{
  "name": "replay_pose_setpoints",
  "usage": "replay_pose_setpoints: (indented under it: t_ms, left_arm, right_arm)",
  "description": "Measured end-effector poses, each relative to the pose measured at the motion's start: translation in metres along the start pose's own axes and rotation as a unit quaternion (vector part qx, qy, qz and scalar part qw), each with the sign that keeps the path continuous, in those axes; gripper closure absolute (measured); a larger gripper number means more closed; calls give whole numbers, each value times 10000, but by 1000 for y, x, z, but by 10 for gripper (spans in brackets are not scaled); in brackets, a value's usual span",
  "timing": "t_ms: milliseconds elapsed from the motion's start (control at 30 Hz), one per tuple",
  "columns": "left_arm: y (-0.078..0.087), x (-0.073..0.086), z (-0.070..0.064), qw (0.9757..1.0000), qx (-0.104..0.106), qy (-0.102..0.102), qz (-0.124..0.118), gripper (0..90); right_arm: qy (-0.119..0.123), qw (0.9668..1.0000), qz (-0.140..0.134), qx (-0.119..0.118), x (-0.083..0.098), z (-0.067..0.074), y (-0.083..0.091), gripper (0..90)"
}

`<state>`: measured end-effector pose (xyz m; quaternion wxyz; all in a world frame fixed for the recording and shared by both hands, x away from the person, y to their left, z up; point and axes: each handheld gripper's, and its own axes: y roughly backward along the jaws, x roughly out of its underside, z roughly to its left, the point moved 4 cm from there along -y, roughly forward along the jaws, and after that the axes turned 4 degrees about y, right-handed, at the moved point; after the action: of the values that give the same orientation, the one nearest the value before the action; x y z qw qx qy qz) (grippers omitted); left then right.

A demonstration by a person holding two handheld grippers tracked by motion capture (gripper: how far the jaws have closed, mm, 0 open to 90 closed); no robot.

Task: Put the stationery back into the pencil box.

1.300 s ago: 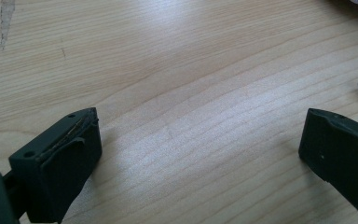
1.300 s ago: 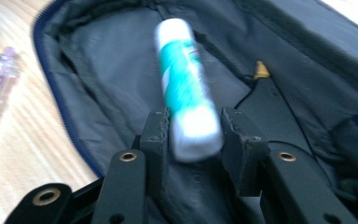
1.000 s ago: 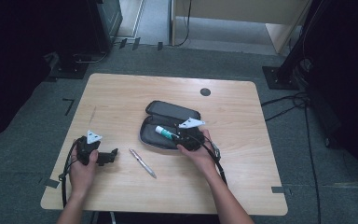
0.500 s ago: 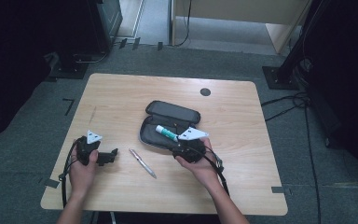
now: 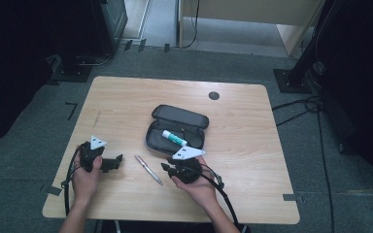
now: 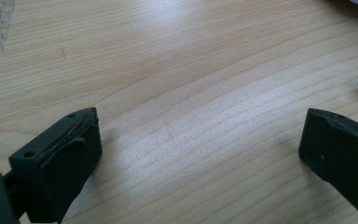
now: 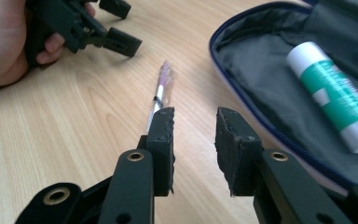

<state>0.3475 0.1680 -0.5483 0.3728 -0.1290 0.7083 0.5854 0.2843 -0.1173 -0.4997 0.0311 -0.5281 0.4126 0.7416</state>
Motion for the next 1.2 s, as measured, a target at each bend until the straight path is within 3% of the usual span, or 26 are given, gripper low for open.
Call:
replay_pose_setpoints:
  t_ms: [267, 333, 533, 700, 1067, 1133, 1200]
  left_arm:
    - [0, 0, 0, 10000, 3, -7, 2, 0]
    - [0, 0, 0, 10000, 3, -7, 3, 0]
    - [0, 0, 0, 10000, 6, -14, 1, 0]
    - [0, 0, 0, 10000, 7, -14, 0, 0]
    - [0, 0, 0, 10000, 8, -18, -4, 0]
    - [0, 0, 0, 10000, 9, -19, -1, 0]
    - [0, 0, 0, 10000, 9, -21, -3, 0]
  right_arm:
    - [162, 9995, 179, -178, 7, 13, -12, 696]
    - [55, 9993, 215, -295, 10, 17, -19, 694]
    - [76, 9989, 334, -317, 13, 25, -28, 684]
    - [158, 9988, 464, -79, 18, 28, -36, 712]
    - [302, 9980, 543, 90, 27, 35, -43, 754]
    - [355, 9979, 532, 102, 27, 35, -43, 757]
    - [559, 9970, 505, 198, 29, 38, -44, 758]
